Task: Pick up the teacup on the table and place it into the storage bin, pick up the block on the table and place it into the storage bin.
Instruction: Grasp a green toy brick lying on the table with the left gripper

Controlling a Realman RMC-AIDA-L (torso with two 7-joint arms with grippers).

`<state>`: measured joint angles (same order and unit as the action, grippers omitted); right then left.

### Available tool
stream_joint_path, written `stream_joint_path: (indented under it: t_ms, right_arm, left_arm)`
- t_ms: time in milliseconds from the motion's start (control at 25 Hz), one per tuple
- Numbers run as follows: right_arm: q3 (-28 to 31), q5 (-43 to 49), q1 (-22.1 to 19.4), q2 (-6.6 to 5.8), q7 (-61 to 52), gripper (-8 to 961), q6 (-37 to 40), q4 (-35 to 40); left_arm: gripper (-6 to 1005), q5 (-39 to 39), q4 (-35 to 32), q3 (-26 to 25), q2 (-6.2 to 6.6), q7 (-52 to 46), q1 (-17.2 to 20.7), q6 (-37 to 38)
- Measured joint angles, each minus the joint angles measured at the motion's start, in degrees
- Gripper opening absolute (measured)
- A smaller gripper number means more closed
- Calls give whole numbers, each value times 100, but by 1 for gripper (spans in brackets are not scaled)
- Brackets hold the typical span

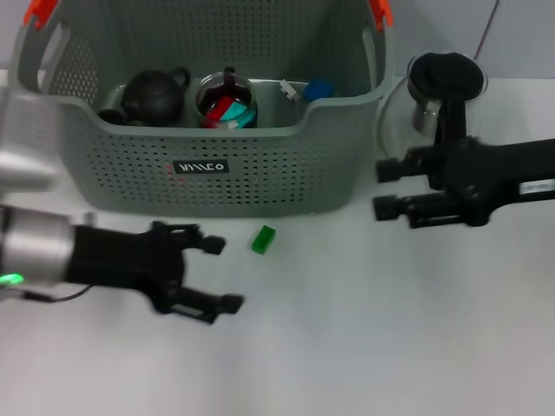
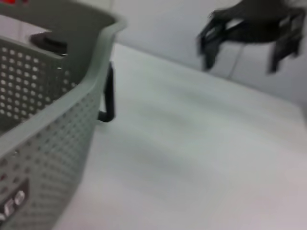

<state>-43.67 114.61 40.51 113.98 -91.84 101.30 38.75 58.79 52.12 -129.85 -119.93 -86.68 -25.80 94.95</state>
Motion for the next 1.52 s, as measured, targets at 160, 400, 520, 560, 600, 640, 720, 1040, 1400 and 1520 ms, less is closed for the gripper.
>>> stream_joint_path:
  t_ms: [160, 400, 520, 560, 600, 640, 720, 1040, 1400, 1520]
  right_arm:
    - [-448, 266, 242, 129, -308, 686, -272, -6]
    - [-972, 867, 742, 379, -1047, 687, -923, 35]
    - [-1266, 1074, 960, 504, -1371, 687, -1226, 56]
    - [-1396, 1128, 1034, 540, -1479, 687, -1359, 56]
    - [-1533, 1167, 1099, 573, -1567, 687, -1498, 56]
    - [-1679, 1185, 1154, 603, -1629, 687, -1645, 54]
    - [-1952, 1162, 1222, 643, -1700, 687, -1898, 42]
    - [-2658, 789, 1188, 628, -1652, 708, -1955, 466]
    - [-2840, 1578, 1537, 615, -1773, 945, -1461, 830]
    - [-3070, 1809, 1690, 638, -1829, 945, -1582, 792]
  left_arm:
    - [947, -19, -125, -382, 295, 24, 98, 822]
    - [948, 6, -202, -822, 485, 237, 414, 1510]
    - [948, -22, -206, -1001, 505, 392, 554, 1669]
    - [948, -26, -209, -1012, 516, 407, 593, 1679]
    - [948, -28, -211, -1020, 528, 421, 636, 1690]
    - [948, -29, -211, -1021, 532, 433, 658, 1696]
    - [948, -30, -217, -1040, 536, 464, 694, 1698]
    - [948, -51, -336, -1131, 540, 493, 705, 1669]
    - [947, -52, -584, -1408, 532, 489, 679, 1625]
    - [947, -53, -694, -1477, 512, 496, 667, 1597]
